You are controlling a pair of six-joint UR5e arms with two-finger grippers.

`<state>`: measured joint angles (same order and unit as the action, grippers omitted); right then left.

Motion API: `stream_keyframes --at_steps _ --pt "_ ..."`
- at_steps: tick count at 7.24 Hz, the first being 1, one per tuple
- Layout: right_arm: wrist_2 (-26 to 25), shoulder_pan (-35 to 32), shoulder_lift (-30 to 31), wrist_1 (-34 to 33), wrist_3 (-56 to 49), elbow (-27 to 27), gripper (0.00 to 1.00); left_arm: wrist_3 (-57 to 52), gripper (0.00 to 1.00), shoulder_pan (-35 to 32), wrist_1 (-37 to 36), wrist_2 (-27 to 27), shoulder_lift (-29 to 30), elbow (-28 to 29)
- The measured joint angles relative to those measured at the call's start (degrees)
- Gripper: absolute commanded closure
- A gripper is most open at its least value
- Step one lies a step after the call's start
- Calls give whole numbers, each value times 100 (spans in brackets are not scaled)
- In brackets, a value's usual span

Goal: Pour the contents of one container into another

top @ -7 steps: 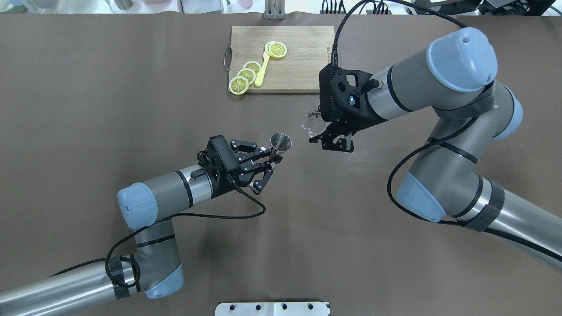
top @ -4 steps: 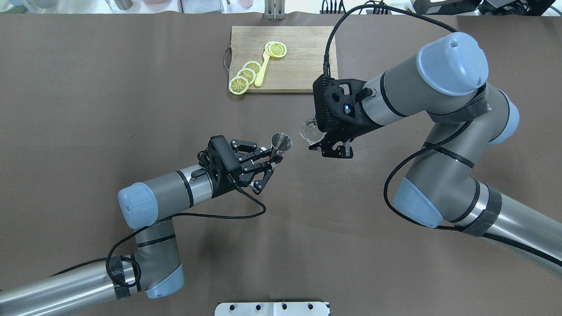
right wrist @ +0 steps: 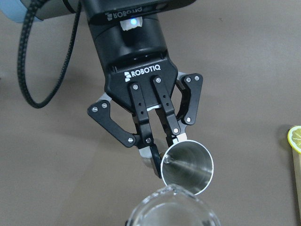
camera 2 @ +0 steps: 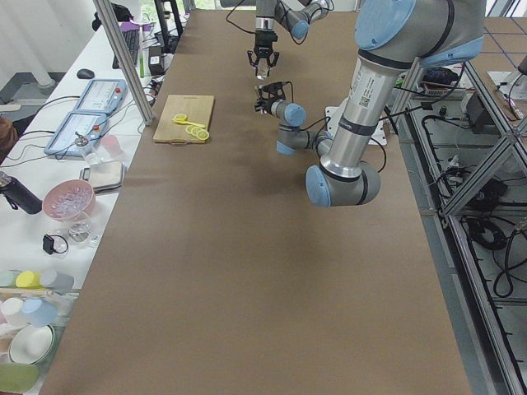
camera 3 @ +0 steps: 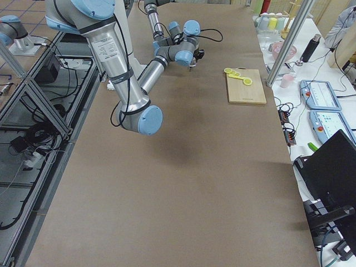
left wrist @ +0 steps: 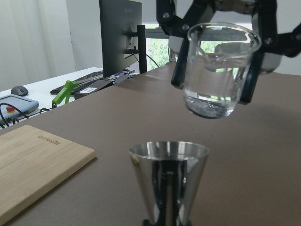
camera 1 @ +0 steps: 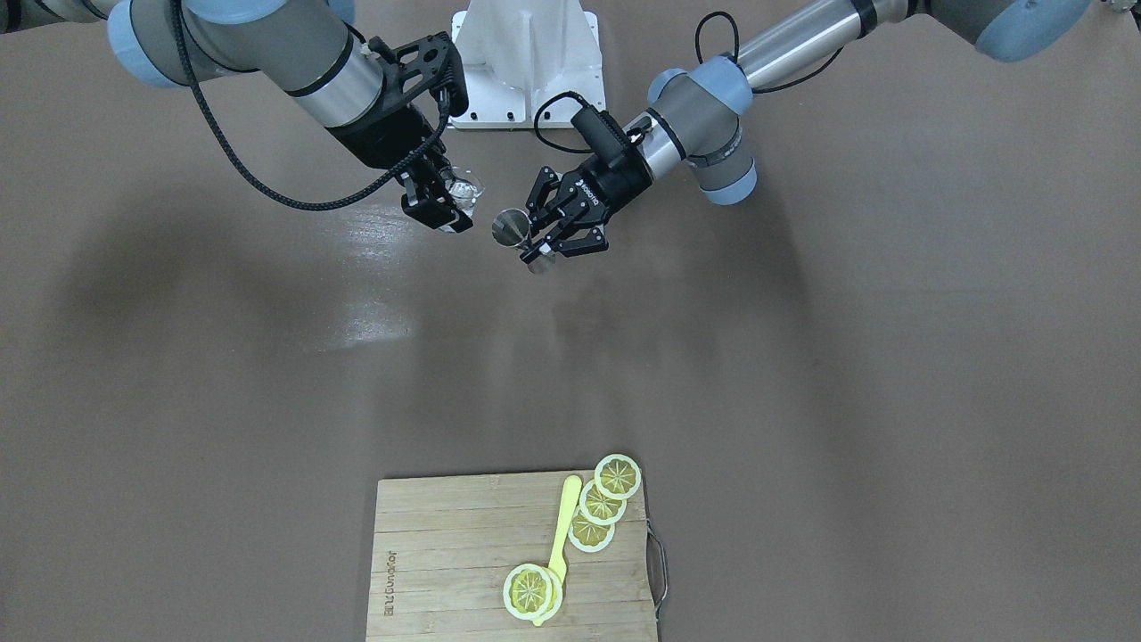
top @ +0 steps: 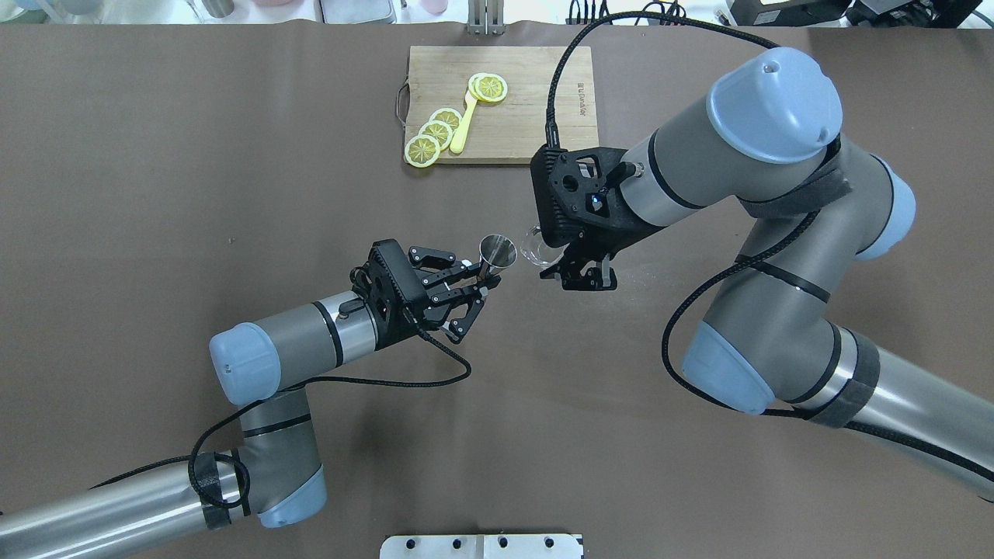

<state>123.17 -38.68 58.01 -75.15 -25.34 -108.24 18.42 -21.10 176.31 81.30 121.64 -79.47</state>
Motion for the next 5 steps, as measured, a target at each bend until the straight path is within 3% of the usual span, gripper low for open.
stream_keyframes --at_steps 5 --pt "-129 25 -291 -742 -196 -3 100 -56 100 0 -11 -11 27 5"
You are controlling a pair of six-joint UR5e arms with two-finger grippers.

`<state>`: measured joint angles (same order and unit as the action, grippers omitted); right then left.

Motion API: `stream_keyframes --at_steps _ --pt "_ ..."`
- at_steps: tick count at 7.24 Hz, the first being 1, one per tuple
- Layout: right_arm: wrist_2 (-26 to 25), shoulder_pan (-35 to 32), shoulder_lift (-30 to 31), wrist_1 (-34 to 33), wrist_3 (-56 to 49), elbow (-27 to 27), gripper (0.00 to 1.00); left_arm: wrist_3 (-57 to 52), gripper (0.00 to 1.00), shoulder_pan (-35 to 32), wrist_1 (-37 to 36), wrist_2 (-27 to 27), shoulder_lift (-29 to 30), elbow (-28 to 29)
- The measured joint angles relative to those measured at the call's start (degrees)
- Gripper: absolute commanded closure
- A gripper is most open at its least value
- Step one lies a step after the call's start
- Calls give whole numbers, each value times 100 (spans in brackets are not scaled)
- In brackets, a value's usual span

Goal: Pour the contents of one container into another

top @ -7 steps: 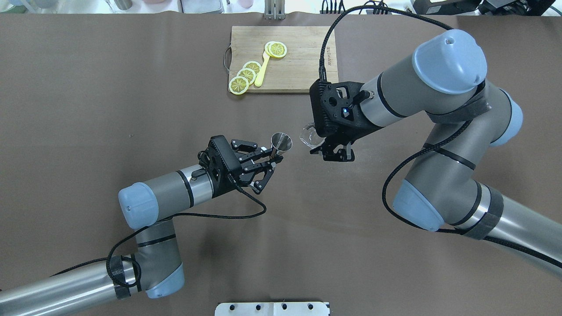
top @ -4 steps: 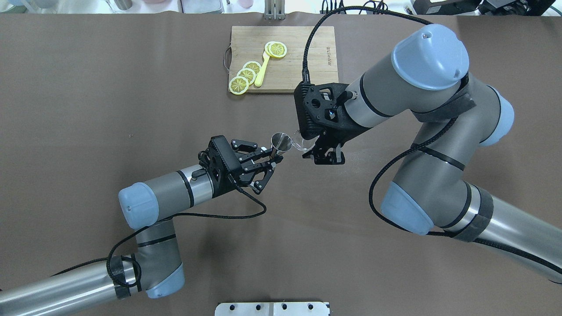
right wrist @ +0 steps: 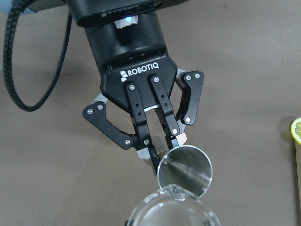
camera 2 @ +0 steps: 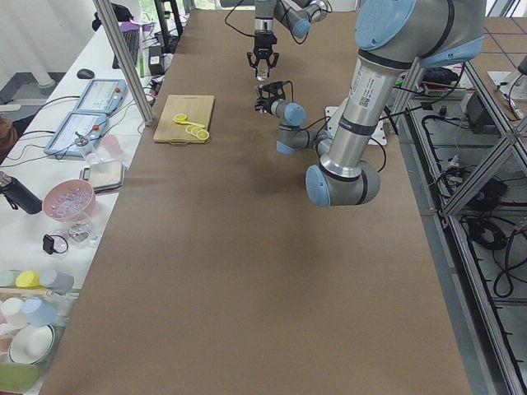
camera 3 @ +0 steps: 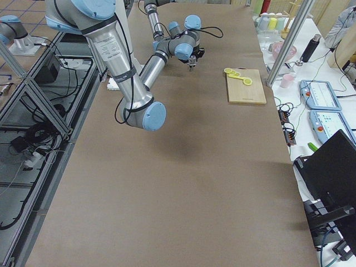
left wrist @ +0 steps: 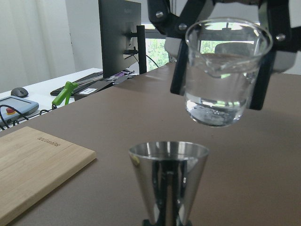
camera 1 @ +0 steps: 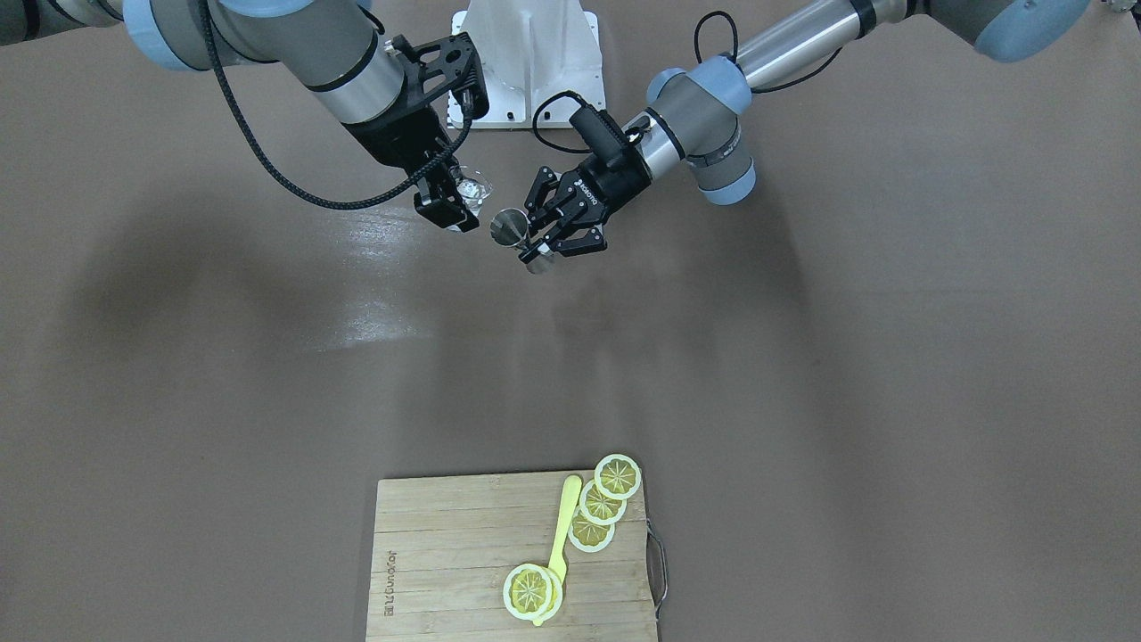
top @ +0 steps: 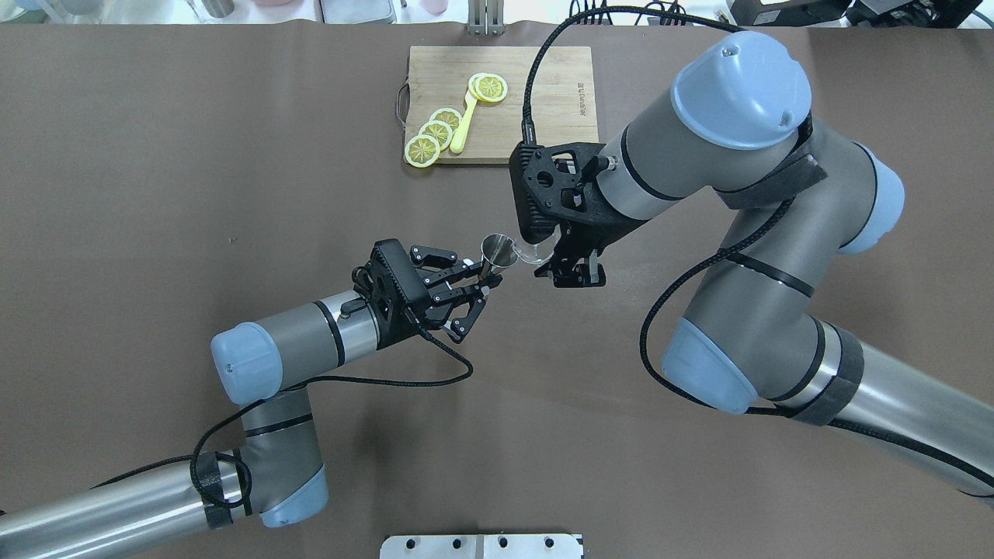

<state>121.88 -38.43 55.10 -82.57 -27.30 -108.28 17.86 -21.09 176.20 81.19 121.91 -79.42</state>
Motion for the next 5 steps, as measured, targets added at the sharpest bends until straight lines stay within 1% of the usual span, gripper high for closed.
stream_keyframes --at_steps 2,5 --pt "-68 2 -96 -208 -13 7 100 -39 100 0 -6 -5 7 -1" --pt "-123 -5 -129 -326 -162 83 100 -45 100 0 -13 -6 8 -2"
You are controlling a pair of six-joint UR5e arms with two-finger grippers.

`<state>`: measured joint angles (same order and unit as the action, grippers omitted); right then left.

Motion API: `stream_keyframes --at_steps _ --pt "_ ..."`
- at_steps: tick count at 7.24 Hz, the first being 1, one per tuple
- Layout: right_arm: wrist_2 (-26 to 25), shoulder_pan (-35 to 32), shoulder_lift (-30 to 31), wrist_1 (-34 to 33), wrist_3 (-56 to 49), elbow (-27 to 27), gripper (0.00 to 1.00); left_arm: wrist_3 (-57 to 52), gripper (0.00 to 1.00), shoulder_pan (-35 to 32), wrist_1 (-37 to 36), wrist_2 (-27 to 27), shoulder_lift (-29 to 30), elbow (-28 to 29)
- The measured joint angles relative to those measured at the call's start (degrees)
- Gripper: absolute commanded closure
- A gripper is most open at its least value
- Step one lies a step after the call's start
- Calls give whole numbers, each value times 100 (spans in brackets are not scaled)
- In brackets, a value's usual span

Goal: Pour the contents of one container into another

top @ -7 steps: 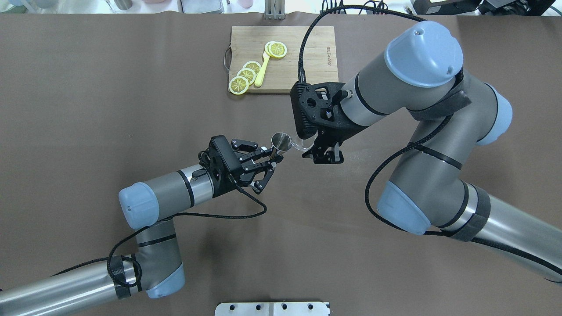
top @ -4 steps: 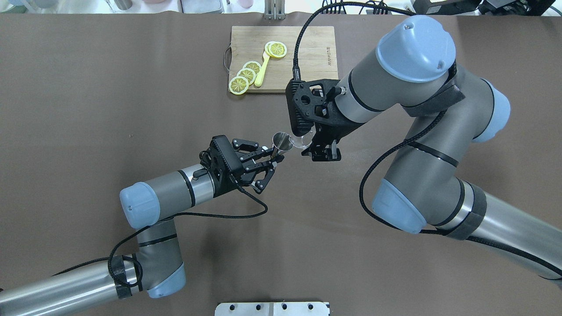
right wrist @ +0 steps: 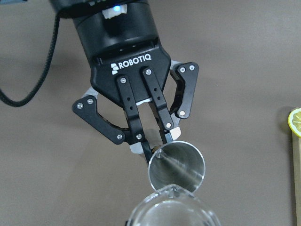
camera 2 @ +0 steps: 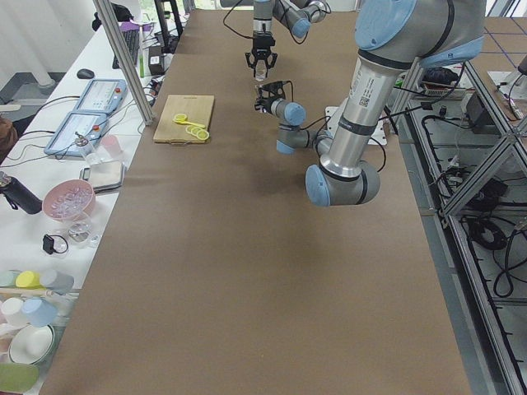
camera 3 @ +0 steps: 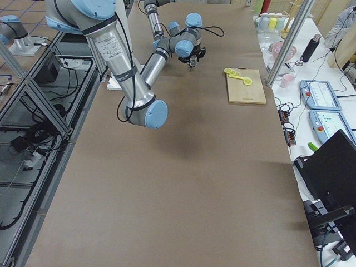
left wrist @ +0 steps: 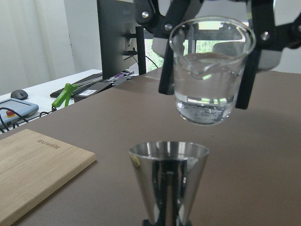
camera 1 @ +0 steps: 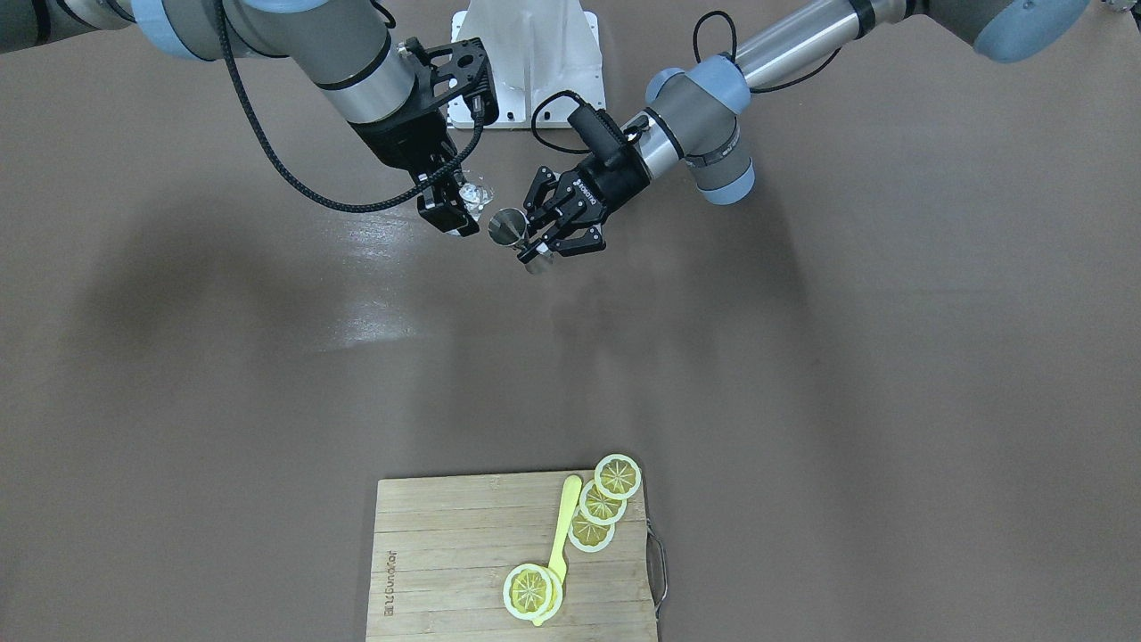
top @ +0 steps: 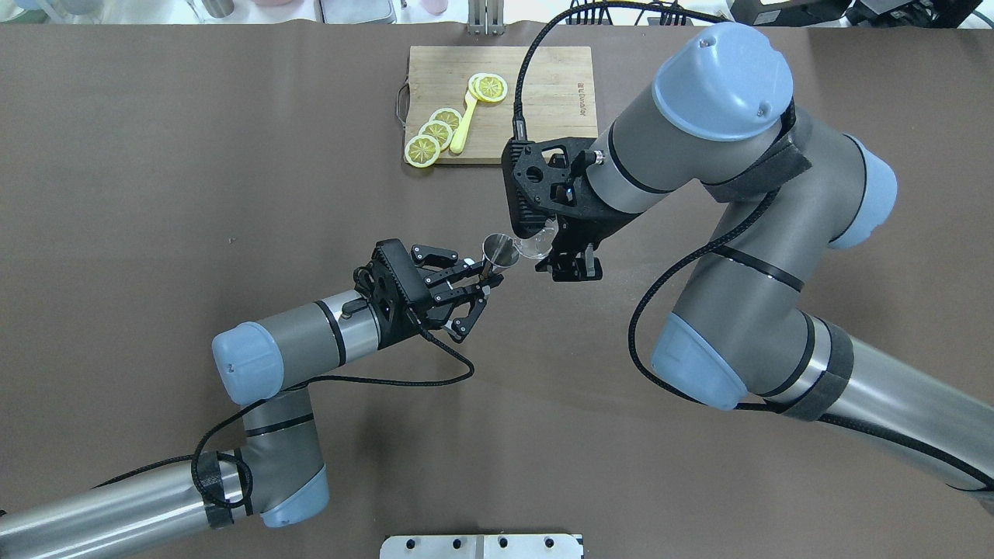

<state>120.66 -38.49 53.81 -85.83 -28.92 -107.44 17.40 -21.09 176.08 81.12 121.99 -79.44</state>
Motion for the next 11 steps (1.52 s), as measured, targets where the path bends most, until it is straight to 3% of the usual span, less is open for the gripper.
stream_keyframes --at_steps 7,11 --pt "9 -60 -245 -47 -311 412 100 0 100 0 -12 0 9 7" --pt "-21 -121 -433 -446 -333 400 100 0 100 0 -12 8 17 7"
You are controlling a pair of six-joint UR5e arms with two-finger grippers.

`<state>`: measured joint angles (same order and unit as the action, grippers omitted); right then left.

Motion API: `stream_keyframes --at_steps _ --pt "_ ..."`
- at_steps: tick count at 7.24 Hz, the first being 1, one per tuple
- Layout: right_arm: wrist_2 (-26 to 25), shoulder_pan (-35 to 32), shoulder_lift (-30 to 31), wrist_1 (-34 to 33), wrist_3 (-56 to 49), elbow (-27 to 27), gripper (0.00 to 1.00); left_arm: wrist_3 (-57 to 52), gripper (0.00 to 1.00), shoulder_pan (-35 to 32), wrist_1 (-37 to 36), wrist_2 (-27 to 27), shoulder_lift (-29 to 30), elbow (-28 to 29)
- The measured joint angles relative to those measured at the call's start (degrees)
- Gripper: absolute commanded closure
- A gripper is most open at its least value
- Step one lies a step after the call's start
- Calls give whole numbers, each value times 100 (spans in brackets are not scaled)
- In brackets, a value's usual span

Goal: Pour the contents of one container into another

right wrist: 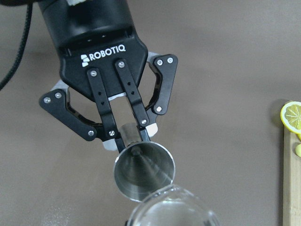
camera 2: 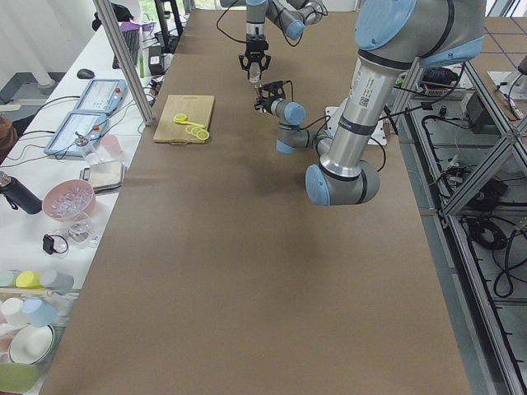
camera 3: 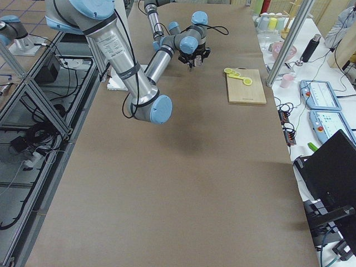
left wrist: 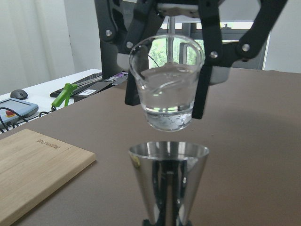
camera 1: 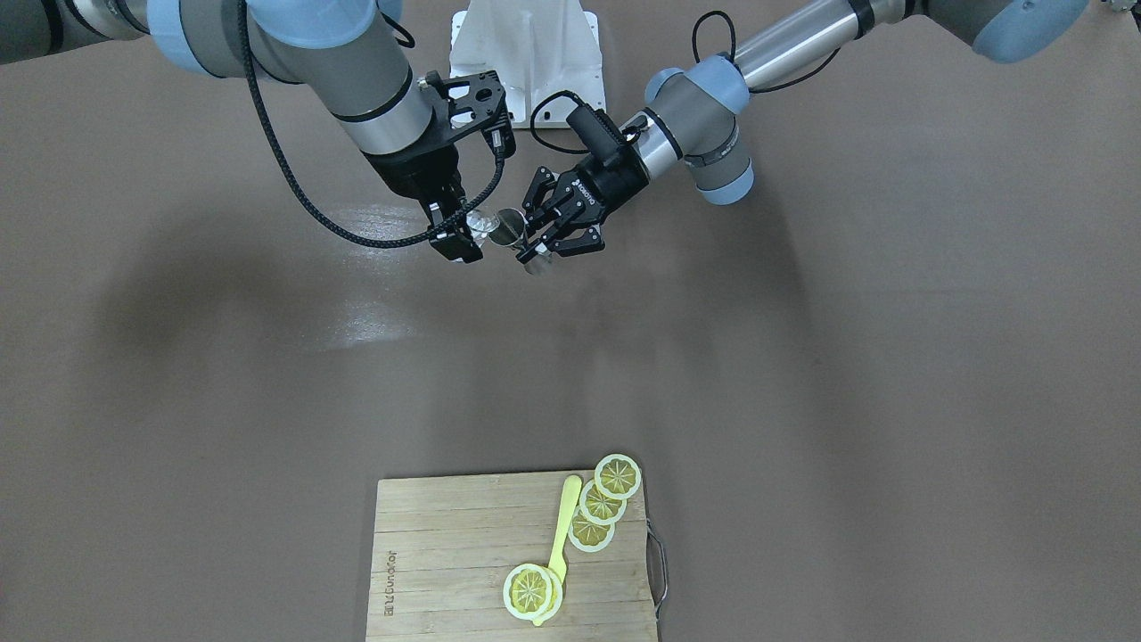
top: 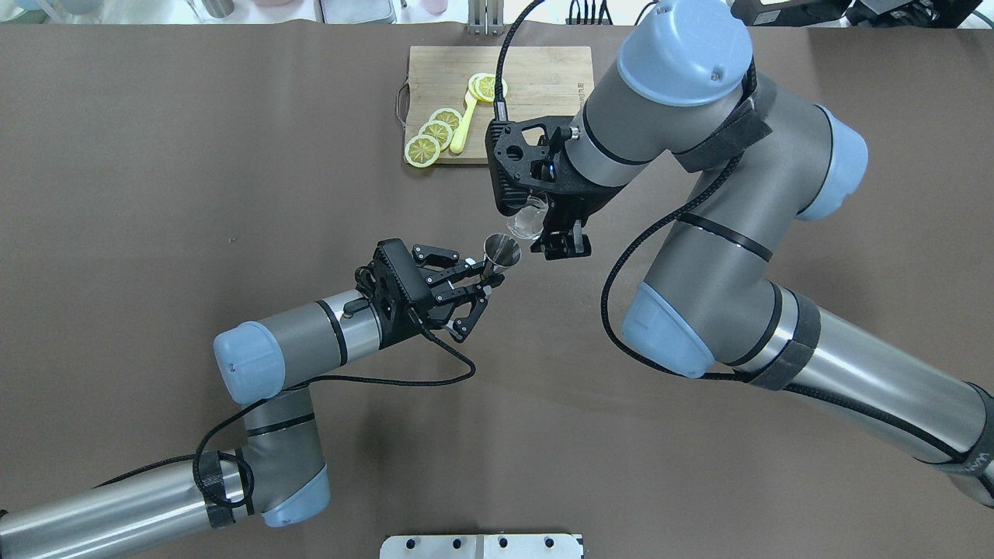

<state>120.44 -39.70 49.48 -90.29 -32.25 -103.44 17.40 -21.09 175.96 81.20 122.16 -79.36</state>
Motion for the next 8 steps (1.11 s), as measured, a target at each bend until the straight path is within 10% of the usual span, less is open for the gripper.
stream_keyframes --at_steps 8 --pt "-289 118 -99 -332 -20 -69 100 0 100 4 -8 1 59 32"
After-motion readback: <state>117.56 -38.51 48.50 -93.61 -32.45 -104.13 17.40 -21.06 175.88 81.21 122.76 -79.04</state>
